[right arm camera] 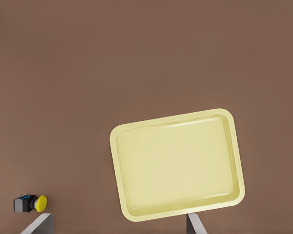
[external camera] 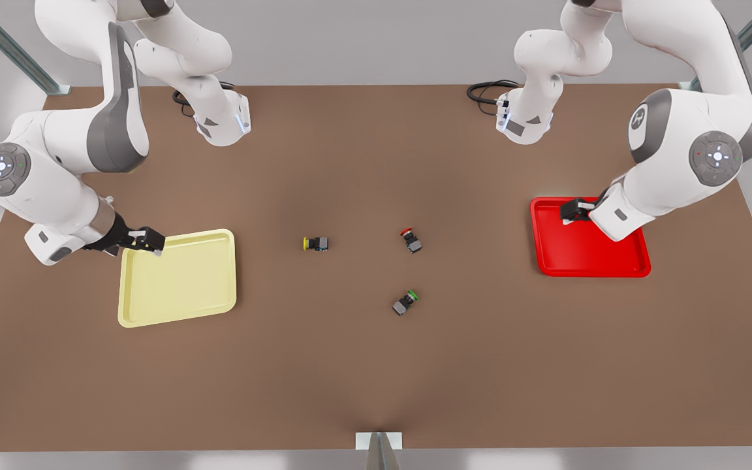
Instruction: Place the switches on the corresponding trays according to their colors
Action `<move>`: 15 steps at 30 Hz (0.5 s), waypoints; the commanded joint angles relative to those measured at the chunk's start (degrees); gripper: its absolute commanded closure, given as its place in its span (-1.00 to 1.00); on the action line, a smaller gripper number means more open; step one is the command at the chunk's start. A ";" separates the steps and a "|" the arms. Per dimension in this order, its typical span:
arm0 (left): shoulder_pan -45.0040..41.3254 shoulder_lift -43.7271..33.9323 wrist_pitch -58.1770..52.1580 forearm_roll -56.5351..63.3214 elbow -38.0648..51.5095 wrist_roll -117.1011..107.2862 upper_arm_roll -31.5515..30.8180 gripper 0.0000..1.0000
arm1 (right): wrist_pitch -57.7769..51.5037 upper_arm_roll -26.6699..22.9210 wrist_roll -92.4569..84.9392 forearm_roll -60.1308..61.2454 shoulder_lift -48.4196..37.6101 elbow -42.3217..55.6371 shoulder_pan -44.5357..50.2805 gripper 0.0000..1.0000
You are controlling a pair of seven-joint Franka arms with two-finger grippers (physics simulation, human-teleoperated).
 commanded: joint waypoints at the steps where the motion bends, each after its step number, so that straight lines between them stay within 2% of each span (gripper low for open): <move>1: 0.02 -0.08 -0.01 0.02 0.00 0.00 0.00 -1.00 | 0.00 0.00 0.00 0.00 0.00 0.02 -0.01 -1.00; 4: -0.42 3.87 -5.02 -0.33 -0.09 -0.79 -0.53 -1.00 | 0.09 0.00 -0.09 0.00 0.08 0.11 -0.10 -1.00; 6: -4.19 6.50 -3.62 -1.29 -0.09 -4.03 -0.53 -1.00 | 0.09 0.00 -0.09 0.00 0.35 0.19 -0.27 -1.00; 9: -12.11 11.25 4.47 -3.92 -0.88 -24.95 -0.53 -1.00 | 0.00 0.00 -0.09 0.00 0.44 0.37 -0.36 -1.00; 12: -17.47 11.34 13.26 -7.36 -6.94 -38.40 -0.44 -1.00 | 0.00 0.26 0.00 -0.09 0.44 0.37 0.08 -1.00; 13: -18.00 11.34 14.58 -7.36 -8.52 -39.02 -0.53 -1.00 | -0.26 1.22 0.70 -0.18 1.05 0.37 0.60 -1.00; 15: -19.93 10.99 27.40 -7.45 -17.40 -39.11 -0.53 -1.00 | -0.18 8.43 7.46 -0.53 1.49 0.28 1.66 -1.00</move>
